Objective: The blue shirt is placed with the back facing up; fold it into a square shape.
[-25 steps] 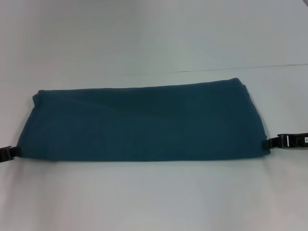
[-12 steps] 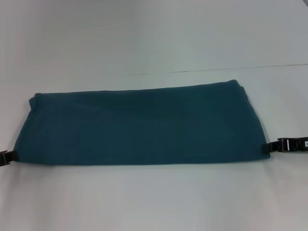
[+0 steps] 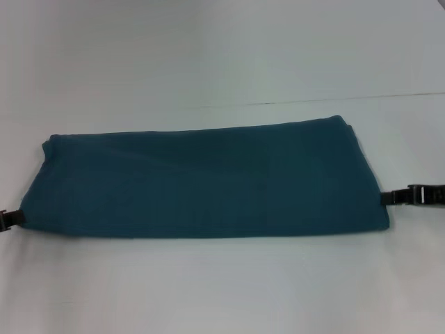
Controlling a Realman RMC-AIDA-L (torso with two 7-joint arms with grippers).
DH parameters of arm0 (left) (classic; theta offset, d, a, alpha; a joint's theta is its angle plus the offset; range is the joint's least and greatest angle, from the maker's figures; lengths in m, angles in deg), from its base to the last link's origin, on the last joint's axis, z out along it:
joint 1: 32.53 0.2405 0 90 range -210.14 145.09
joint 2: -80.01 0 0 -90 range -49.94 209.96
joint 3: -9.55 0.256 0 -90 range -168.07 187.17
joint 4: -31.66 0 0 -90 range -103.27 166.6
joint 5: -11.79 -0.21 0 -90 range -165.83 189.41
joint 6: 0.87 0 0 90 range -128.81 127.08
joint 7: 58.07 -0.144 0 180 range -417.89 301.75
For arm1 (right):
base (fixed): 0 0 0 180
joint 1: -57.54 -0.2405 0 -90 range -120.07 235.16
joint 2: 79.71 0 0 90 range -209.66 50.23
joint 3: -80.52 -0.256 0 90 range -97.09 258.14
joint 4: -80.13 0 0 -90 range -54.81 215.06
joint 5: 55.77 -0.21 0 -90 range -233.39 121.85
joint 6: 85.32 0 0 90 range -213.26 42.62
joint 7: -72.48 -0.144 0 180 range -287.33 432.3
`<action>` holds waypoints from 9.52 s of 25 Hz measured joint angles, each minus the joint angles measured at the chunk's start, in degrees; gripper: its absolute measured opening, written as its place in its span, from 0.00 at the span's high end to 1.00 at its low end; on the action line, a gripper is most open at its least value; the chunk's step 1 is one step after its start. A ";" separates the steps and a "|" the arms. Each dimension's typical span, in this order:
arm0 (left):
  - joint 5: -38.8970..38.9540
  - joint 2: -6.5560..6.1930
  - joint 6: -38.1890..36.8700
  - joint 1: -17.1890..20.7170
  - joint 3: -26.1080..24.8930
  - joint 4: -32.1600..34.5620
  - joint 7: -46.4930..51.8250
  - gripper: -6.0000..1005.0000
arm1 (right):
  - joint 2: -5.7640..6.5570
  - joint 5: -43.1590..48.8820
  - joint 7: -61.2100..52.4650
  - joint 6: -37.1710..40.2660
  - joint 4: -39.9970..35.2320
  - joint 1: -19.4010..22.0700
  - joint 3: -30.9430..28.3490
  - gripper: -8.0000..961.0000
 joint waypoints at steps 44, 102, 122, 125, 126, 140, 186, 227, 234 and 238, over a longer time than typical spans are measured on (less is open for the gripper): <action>-1.32 -2.66 -3.27 -3.93 -5.16 -10.31 5.36 0.11 | -3.76 -6.57 8.02 -4.74 -4.04 -8.57 0.20 0.13; -7.88 -5.61 -0.05 -4.71 -12.02 -8.43 4.96 0.97 | -4.27 -12.10 8.27 -4.89 -3.68 -6.78 -0.15 0.13; 8.13 -4.43 -14.00 -9.21 -7.06 -6.51 2.01 0.97 | -4.58 -12.57 9.31 -4.05 -3.30 -5.34 0.40 0.13; 14.48 -2.74 -14.65 -11.82 -1.56 -7.00 1.75 0.97 | -4.16 -12.56 9.83 -3.32 -3.36 -4.74 0.44 0.13; 15.76 -2.29 -14.53 -12.67 -0.26 -7.36 1.59 0.97 | -4.05 -12.55 9.99 -3.01 -3.49 -4.48 0.44 0.13; 43.67 1.49 0.46 -32.29 12.73 -37.69 -16.91 0.97 | -0.22 -12.53 13.36 1.93 -4.02 -3.18 -0.07 0.13; 34.10 -1.79 -12.08 -6.86 15.45 -20.84 -24.26 0.09 | 0.14 -7.30 -5.59 -3.12 1.16 -5.53 0.69 0.14; 22.59 1.47 -1.68 -0.16 26.74 -14.36 -52.12 0.12 | 0.76 -7.36 -8.19 -5.86 0.69 -5.22 -0.86 0.14; 22.93 1.47 1.36 -0.49 30.67 -14.70 -51.90 0.13 | 0.76 -7.36 -8.25 -5.87 0.69 -5.14 -0.86 0.14; 23.06 1.47 1.47 -0.77 30.69 -14.69 -51.86 0.13 | 0.76 -7.36 -8.31 -5.88 0.66 -5.20 -0.93 0.14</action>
